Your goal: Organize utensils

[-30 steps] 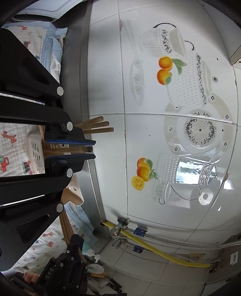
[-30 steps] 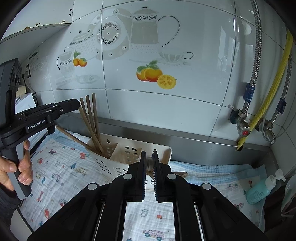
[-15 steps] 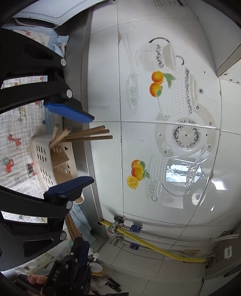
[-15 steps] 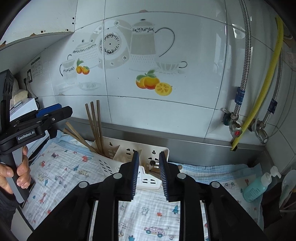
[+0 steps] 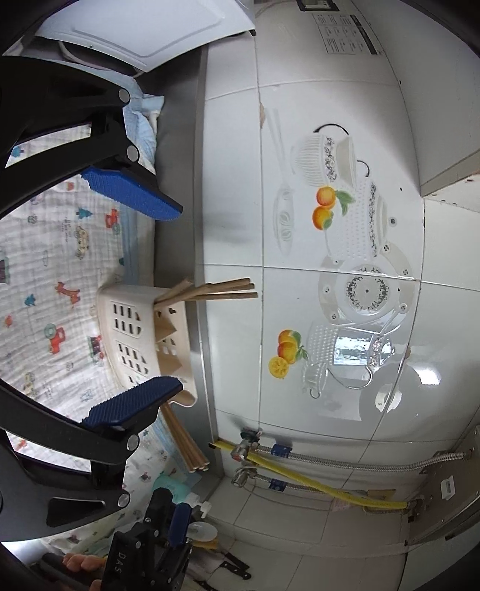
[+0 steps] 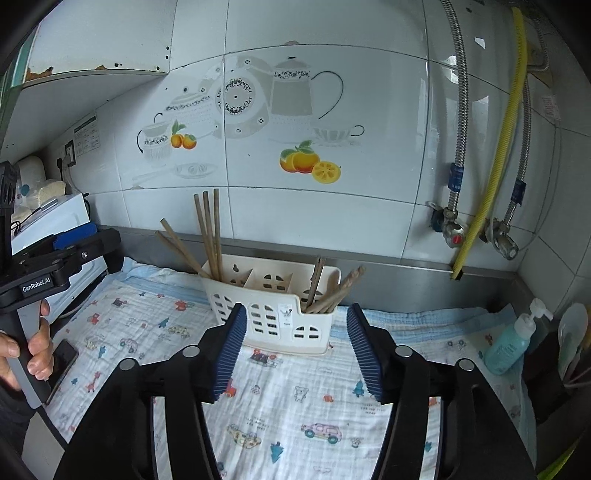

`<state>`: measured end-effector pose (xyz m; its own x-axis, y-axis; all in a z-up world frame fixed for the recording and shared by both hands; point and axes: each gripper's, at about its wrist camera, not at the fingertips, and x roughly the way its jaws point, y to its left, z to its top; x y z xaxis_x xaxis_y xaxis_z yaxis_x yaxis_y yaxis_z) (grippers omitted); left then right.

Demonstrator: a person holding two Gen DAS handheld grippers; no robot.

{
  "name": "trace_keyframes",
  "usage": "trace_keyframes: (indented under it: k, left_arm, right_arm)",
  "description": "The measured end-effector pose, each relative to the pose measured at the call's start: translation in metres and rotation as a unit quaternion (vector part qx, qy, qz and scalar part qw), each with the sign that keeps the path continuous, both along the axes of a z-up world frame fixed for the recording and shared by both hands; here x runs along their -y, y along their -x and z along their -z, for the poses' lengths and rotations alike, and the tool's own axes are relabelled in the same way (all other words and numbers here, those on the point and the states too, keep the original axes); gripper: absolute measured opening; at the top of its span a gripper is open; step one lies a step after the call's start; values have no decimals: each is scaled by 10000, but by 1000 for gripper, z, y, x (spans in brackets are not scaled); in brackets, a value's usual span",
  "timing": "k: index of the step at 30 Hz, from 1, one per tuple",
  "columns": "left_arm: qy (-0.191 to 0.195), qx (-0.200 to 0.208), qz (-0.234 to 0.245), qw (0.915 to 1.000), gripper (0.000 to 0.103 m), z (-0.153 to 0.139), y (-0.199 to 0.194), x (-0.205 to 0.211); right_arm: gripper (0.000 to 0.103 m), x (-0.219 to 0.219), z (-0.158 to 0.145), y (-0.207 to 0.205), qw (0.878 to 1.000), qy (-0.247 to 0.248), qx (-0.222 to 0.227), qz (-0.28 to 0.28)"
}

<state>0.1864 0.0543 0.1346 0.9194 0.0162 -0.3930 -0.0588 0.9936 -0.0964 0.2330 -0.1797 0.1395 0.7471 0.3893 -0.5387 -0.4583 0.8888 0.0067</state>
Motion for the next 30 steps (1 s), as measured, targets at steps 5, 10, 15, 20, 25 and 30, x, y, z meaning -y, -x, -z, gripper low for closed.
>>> trace_keyframes:
  k: [5, 10, 15, 20, 25, 30]
  left_arm:
    - [-186, -92, -54, 9998, 93, 14, 20, 3]
    - [-335, -123, -77, 9993, 96, 28, 40, 6]
    - [-435, -178, -164, 9988, 97, 41, 56, 7]
    - [-572, -226, -242, 9978, 98, 50, 70, 10]
    - [-584, -365, -256, 9973, 98, 62, 84, 14]
    - [-533, -420, -329, 9972, 98, 67, 95, 14]
  right_arm:
    - [83, 1, 17, 24, 9999, 26, 42, 151]
    - [83, 3, 32, 44, 9997, -73, 16, 212]
    - [87, 3, 41, 61, 9993, -42, 111, 360]
    - [91, 0, 45, 78, 9980, 95, 308, 544]
    - [92, 0, 50, 91, 9972, 32, 332, 666]
    - [94, 0, 59, 106, 9948, 191, 459, 891]
